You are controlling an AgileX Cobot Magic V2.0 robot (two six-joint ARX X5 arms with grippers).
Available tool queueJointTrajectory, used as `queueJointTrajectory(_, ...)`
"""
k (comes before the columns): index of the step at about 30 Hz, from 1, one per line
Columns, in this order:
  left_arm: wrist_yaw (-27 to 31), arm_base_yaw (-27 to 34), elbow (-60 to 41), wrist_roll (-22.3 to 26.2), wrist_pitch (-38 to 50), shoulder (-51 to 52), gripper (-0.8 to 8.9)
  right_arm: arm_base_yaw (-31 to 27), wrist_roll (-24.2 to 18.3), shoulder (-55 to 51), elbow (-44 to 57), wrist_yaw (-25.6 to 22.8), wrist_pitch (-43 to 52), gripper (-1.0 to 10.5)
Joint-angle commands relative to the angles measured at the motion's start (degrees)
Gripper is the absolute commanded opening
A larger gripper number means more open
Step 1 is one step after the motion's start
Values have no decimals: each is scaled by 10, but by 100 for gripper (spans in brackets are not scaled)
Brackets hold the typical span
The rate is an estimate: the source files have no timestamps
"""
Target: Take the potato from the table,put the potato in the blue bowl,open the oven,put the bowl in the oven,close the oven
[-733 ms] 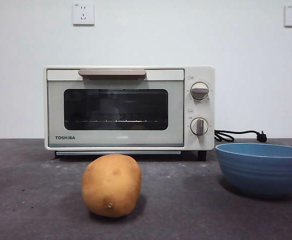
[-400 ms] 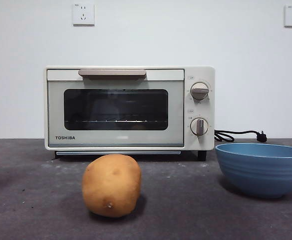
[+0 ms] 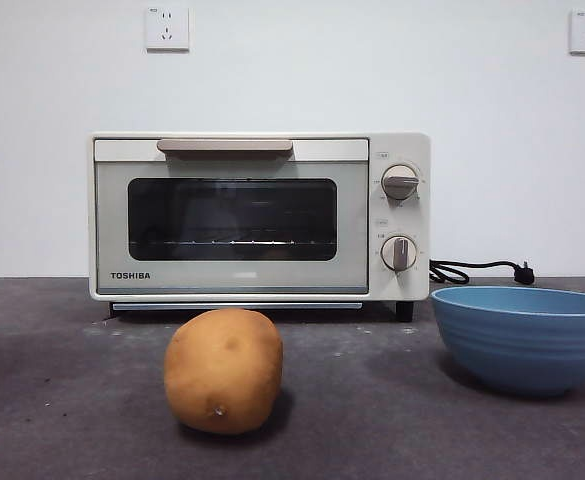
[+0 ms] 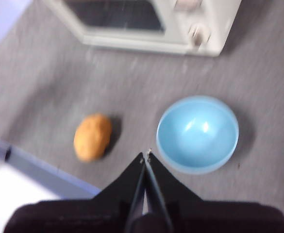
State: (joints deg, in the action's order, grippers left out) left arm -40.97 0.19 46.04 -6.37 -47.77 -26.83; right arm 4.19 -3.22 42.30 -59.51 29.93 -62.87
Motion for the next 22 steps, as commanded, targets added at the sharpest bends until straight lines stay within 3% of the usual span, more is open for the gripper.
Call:
queueJointTrajectory(1,-7,-2,14,41,-29,-4,-9,10,-38,11,-5,1,-20,-12)
queueJointTrajectory(8,-10,-2,21,43,-37,-5,-8,13,-37,16,-5,0,-18,14)
queueJointTrajectory(11,-10,-2,21,43,-37,-5,-5,13,-36,16,-5,0,-13,236)
queueJointTrajectory(15,-10,-2,21,47,-37,-5,-6,13,-11,16,-5,0,0,688)
queueJointTrajectory(16,-10,-2,21,47,-37,-5,-6,13,-8,16,-5,0,2,734)
queueJointTrajectory(22,-10,-2,21,47,-37,-5,-6,14,9,25,-5,2,7,734)
